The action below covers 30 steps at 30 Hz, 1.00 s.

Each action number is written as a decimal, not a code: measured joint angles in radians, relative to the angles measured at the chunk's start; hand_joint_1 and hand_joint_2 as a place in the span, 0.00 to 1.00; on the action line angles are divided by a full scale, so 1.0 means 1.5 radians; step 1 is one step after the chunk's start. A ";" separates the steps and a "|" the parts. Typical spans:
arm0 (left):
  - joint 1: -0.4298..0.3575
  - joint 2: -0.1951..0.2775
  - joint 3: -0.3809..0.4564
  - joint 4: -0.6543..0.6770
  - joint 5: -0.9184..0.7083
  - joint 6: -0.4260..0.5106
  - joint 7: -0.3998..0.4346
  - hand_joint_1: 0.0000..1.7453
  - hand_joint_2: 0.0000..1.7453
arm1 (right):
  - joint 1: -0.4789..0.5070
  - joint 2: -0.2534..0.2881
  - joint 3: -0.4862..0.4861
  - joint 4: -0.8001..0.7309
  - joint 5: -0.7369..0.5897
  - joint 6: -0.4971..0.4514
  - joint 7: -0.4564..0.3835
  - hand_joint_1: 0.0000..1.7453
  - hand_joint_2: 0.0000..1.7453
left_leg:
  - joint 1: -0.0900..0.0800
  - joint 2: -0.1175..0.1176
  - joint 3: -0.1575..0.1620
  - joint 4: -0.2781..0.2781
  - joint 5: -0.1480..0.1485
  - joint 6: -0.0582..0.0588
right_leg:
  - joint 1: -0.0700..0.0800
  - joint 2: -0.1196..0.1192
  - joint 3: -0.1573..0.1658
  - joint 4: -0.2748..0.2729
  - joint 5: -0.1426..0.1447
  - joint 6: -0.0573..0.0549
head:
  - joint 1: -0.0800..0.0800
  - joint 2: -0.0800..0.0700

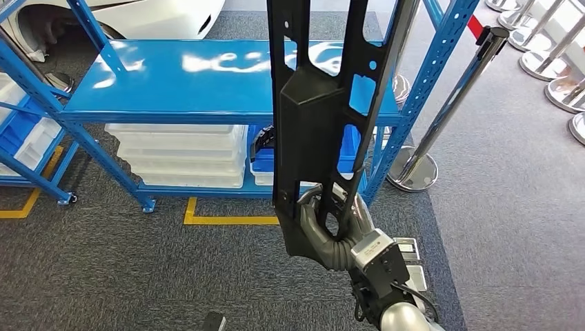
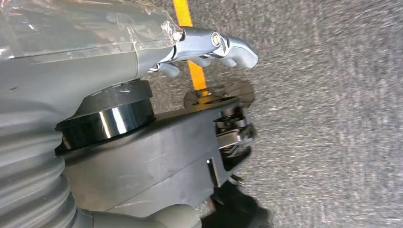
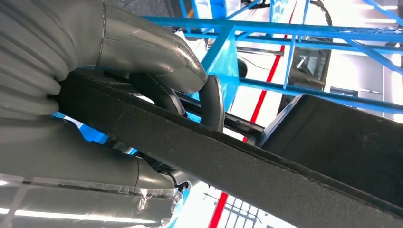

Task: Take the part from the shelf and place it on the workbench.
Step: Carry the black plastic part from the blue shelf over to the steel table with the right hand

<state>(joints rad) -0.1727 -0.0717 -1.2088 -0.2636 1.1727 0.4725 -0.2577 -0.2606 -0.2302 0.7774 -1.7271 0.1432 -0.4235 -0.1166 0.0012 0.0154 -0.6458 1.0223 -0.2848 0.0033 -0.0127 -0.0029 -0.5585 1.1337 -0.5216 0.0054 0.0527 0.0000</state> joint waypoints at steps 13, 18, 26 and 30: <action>-0.004 0.000 -0.001 0.000 -0.007 -0.001 0.006 0.00 1.00 | 0.012 -0.001 -0.003 -0.005 0.001 0.003 0.004 1.00 1.00 | 0.007 -0.006 -0.016 0.185 -0.086 -0.031 | 0.002 -0.001 -0.042 -0.071 0.047 -0.035 | -0.024 0.000; -0.006 0.000 -0.001 0.000 -0.007 -0.002 0.007 0.00 1.00 | 0.012 0.000 -0.006 -0.009 0.001 0.004 0.004 1.00 1.00 | -0.001 -0.010 0.114 -0.012 -0.087 -0.014 | 0.002 -0.002 -0.066 -0.075 0.083 -0.017 | -0.026 0.000; -0.005 0.000 -0.001 0.000 -0.013 -0.003 0.007 0.00 1.00 | 0.021 -0.001 -0.016 -0.009 -0.005 0.005 0.004 1.00 1.00 | -0.001 -0.004 0.044 -0.017 -0.026 0.012 | 0.001 0.001 -0.116 0.103 -0.043 0.002 | -0.009 0.000; -0.005 0.000 -0.002 0.000 -0.016 -0.003 0.009 0.00 1.00 | 0.023 -0.001 -0.021 -0.009 -0.005 0.006 0.004 1.00 1.00 | -0.005 -0.004 0.003 0.000 -0.007 0.010 | 0.004 0.001 -0.026 0.023 0.006 -0.008 | -0.003 0.000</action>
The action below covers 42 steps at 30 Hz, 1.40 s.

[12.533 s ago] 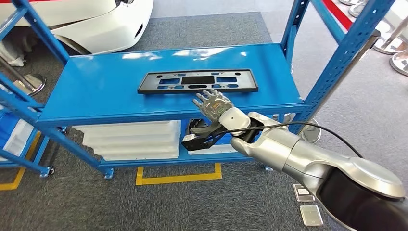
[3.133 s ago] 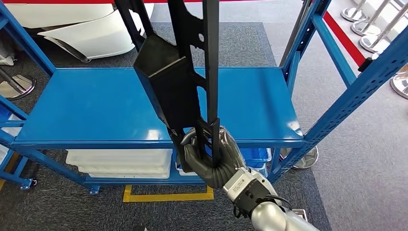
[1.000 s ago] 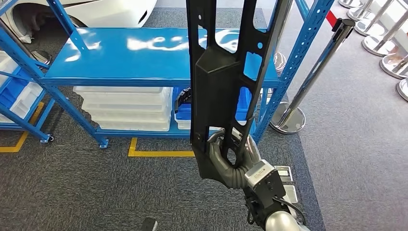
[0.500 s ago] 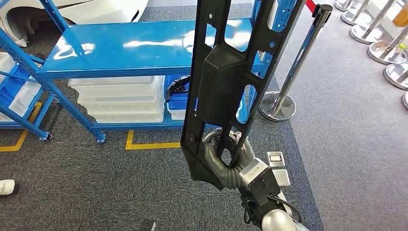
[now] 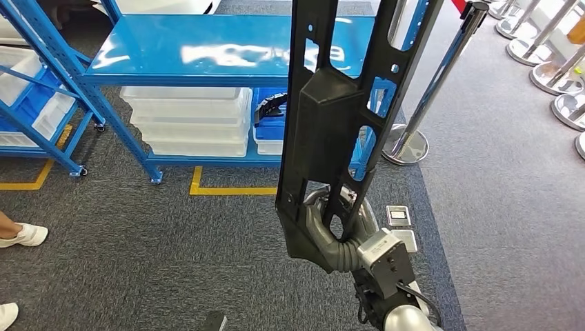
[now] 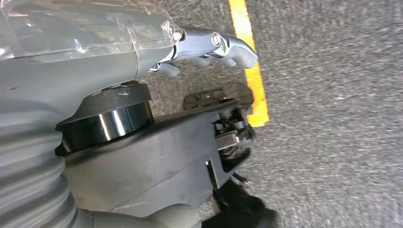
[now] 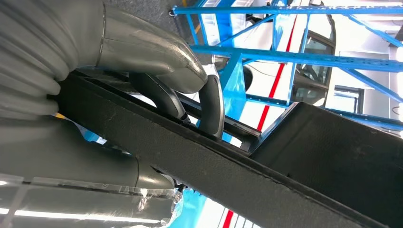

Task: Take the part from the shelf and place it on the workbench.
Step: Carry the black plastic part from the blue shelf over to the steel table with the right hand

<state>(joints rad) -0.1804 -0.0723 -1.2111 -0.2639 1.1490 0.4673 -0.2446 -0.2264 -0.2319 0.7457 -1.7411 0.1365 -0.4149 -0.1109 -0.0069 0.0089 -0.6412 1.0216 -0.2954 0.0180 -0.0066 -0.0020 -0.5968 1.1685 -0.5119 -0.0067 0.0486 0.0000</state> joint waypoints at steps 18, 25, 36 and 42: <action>0.001 0.000 -0.003 0.000 -0.004 0.005 0.005 0.00 1.00 | 0.001 0.002 -0.009 -0.001 0.021 0.006 0.012 1.00 1.00 | 0.016 0.026 0.045 0.012 -0.042 -0.045 | -0.007 -0.057 0.026 -0.101 0.008 -0.003 | -0.035 0.000; 0.004 0.000 -0.003 0.000 -0.006 0.003 0.005 0.00 1.00 | 0.003 0.003 -0.010 -0.001 0.023 0.007 0.016 1.00 1.00 | 0.014 -0.013 0.026 0.003 -0.026 -0.005 | -0.011 -0.009 -0.037 0.040 -0.076 0.007 | -0.012 0.000; 0.005 -0.002 -0.003 0.000 -0.013 0.000 0.008 0.00 1.00 | 0.015 0.004 -0.015 -0.001 0.025 0.008 0.018 1.00 1.00 | 0.008 -0.078 0.004 0.012 -0.011 -0.023 | -0.005 0.038 0.020 -0.097 0.006 -0.017 | -0.001 0.000; 0.001 -0.002 -0.003 0.000 -0.017 0.000 0.012 0.00 1.00 | 0.019 0.007 -0.016 -0.001 0.025 0.010 0.018 1.00 1.00 | 0.013 -0.014 -0.066 0.191 -0.106 -0.043 | -0.007 -0.020 0.019 -0.104 0.013 -0.024 | -0.028 0.000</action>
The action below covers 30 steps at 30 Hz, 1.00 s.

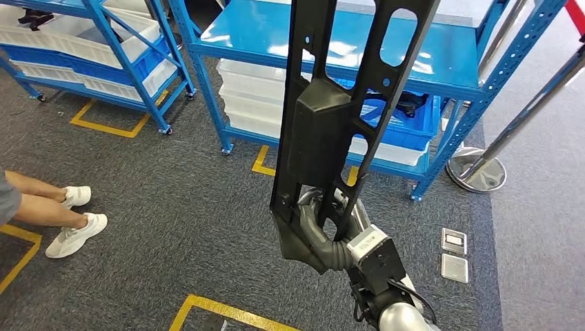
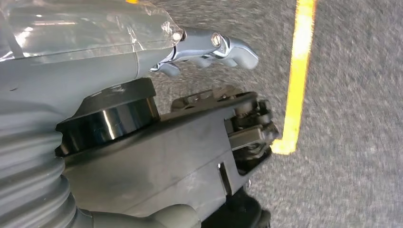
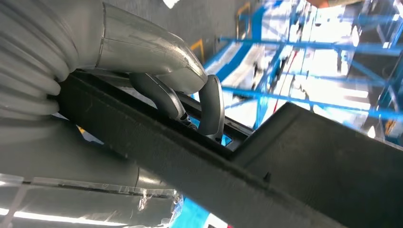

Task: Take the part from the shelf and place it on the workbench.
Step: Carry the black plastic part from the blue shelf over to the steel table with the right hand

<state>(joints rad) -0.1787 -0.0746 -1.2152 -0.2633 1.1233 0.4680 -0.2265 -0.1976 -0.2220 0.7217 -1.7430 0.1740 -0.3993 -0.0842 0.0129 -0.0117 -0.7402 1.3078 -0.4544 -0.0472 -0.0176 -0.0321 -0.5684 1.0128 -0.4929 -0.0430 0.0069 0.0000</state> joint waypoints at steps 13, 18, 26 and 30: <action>-0.001 0.002 0.000 0.000 -0.008 -0.005 0.007 0.00 1.00 | -0.004 0.000 -0.003 0.001 0.010 0.013 0.002 1.00 1.00 | -0.001 0.005 0.103 -0.206 0.087 0.036 | 0.000 0.007 -0.043 0.105 -0.064 0.029 | -0.001 0.000; 0.001 0.002 0.000 0.000 -0.010 -0.006 0.007 0.00 1.00 | -0.003 0.000 -0.003 0.004 0.015 0.012 0.008 1.00 1.00 | 0.000 -0.033 0.095 -0.195 0.088 0.034 | -0.004 0.026 -0.047 0.119 -0.042 0.032 | 0.012 0.000; 0.001 0.003 0.000 0.000 -0.016 -0.008 0.010 0.00 1.00 | -0.004 0.001 -0.003 0.003 0.024 0.010 0.011 1.00 1.00 | 0.003 -0.047 0.064 -0.153 0.073 0.003 | -0.006 0.040 -0.006 0.023 -0.013 0.010 | 0.006 0.000; -0.003 0.003 0.000 0.000 -0.021 -0.012 0.012 0.00 1.00 | -0.003 0.001 -0.003 0.003 0.027 0.008 0.013 1.00 1.00 | 0.001 -0.001 0.002 -0.002 -0.002 -0.001 | 0.001 0.003 -0.006 0.022 -0.014 0.002 | -0.011 0.000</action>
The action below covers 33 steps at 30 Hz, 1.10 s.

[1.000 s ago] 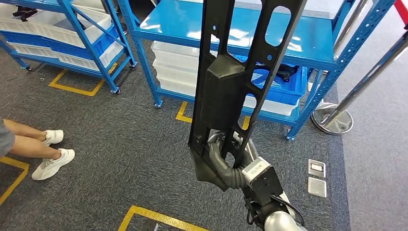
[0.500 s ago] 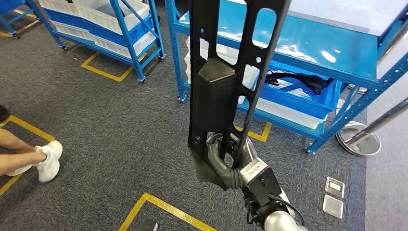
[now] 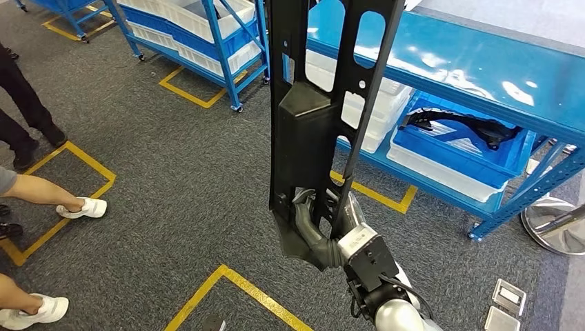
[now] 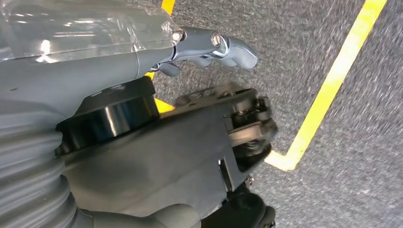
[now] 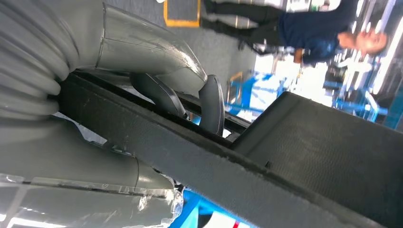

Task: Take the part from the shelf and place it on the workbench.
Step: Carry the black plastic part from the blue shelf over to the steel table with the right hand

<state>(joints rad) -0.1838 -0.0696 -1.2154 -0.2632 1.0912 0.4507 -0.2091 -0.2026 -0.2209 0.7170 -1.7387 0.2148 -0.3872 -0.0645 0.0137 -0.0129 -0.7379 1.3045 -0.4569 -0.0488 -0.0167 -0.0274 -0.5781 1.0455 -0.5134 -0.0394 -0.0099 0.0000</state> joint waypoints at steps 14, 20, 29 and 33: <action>-0.009 0.005 -0.006 0.000 -0.021 -0.011 0.014 0.00 1.00 | 0.012 -0.004 0.000 -0.013 0.019 -0.018 0.006 1.00 1.00 | -0.013 0.007 0.096 -0.198 0.088 0.047 | 0.005 0.009 -0.046 0.112 -0.067 0.019 | 0.004 0.000; -0.010 0.006 -0.009 0.000 -0.024 -0.016 0.020 0.00 1.00 | 0.021 -0.008 0.000 -0.014 0.023 -0.021 0.008 1.00 1.00 | -0.011 -0.042 0.091 -0.182 0.082 0.038 | -0.005 0.041 -0.031 0.055 -0.004 0.029 | 0.020 0.000; -0.012 0.008 -0.012 0.000 -0.036 -0.021 0.030 0.00 1.00 | 0.030 -0.009 -0.007 -0.032 0.037 -0.026 0.008 1.00 1.00 | -0.007 -0.012 0.026 -0.055 0.019 0.009 | -0.002 0.016 -0.008 0.006 0.003 0.001 | 0.005 0.000; -0.013 0.008 -0.013 0.000 -0.037 -0.022 0.032 0.00 1.00 | 0.032 -0.009 -0.008 -0.036 0.039 -0.026 0.008 1.00 1.00 | -0.004 0.006 0.001 -0.005 0.016 0.011 | 0.004 -0.018 -0.006 0.006 -0.001 -0.003 | 0.000 0.000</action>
<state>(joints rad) -0.2027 -0.0584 -1.2343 -0.2632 1.0353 0.4179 -0.1609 -0.1543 -0.2346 0.7047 -1.7923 0.2728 -0.4262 -0.0523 0.0071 -0.0038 -0.7360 1.2975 -0.4323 -0.0325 -0.0113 -0.0543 -0.5866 1.0541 -0.5153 -0.0433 -0.0092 0.0000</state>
